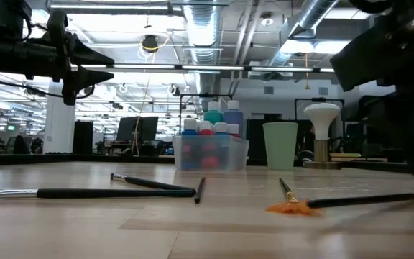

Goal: Pick & Place Paint Supplies
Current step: Put the right orange paint brush into the green cup

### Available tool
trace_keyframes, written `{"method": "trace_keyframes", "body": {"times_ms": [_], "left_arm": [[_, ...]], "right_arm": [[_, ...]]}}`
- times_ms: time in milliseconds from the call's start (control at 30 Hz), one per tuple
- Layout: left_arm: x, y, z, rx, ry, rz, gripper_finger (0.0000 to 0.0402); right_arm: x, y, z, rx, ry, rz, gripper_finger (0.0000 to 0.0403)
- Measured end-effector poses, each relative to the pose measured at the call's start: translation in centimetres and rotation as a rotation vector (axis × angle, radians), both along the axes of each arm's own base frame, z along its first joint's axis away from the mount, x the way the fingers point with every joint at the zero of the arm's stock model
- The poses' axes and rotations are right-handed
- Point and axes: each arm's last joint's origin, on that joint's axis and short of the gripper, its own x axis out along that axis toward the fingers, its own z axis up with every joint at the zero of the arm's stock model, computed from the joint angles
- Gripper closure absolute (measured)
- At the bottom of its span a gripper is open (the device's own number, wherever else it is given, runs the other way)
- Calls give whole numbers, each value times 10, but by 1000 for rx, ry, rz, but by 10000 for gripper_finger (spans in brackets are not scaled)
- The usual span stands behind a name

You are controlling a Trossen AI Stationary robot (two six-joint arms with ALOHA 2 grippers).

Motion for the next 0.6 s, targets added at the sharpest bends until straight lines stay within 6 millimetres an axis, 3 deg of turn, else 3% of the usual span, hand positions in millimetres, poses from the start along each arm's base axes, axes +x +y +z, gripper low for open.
{"method": "trace_keyframes", "body": {"times_ms": [100,333,600], "left_arm": [[0,0,0,0,0,0,247],[0,0,0,0,0,10,247],[0,1,0,1,0,20,247]], "right_arm": [[1,1,4,63,21,40,182],[-2,-7,16,23,0,83,182],[-7,-14,-4,4,6,84,182]]}}
